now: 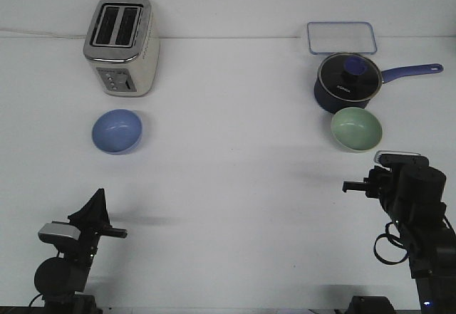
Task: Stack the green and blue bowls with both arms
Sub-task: 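Move the right gripper forward to the pale green bowl's rim and grasp it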
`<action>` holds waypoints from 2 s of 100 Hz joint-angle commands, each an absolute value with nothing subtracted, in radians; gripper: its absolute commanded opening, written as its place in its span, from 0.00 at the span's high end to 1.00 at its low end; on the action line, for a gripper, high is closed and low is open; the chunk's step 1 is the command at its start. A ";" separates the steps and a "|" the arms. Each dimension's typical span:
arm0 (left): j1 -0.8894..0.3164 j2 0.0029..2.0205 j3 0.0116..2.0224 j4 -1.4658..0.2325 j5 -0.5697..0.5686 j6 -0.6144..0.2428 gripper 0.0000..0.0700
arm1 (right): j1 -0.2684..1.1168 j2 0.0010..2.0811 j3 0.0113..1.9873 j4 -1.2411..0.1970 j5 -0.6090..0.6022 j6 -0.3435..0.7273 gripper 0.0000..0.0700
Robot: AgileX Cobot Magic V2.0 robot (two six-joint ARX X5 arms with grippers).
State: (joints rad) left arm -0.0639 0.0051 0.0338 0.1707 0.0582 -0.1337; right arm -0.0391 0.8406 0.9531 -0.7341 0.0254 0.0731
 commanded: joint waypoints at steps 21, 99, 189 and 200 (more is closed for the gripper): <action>-0.064 0.003 0.014 0.181 0.060 -0.140 0.99 | -0.039 0.851 0.971 -0.759 0.027 0.088 0.35; -0.064 0.003 0.014 0.181 0.060 -0.140 0.99 | -0.224 1.402 1.248 -0.639 -0.055 0.028 0.35; -0.064 0.003 0.014 0.181 0.060 -0.140 0.99 | -0.269 1.752 1.275 -0.460 -0.079 -0.043 0.81; -0.064 0.003 0.014 0.181 0.060 -0.140 0.99 | -0.270 1.751 1.275 -0.465 -0.079 -0.042 1.00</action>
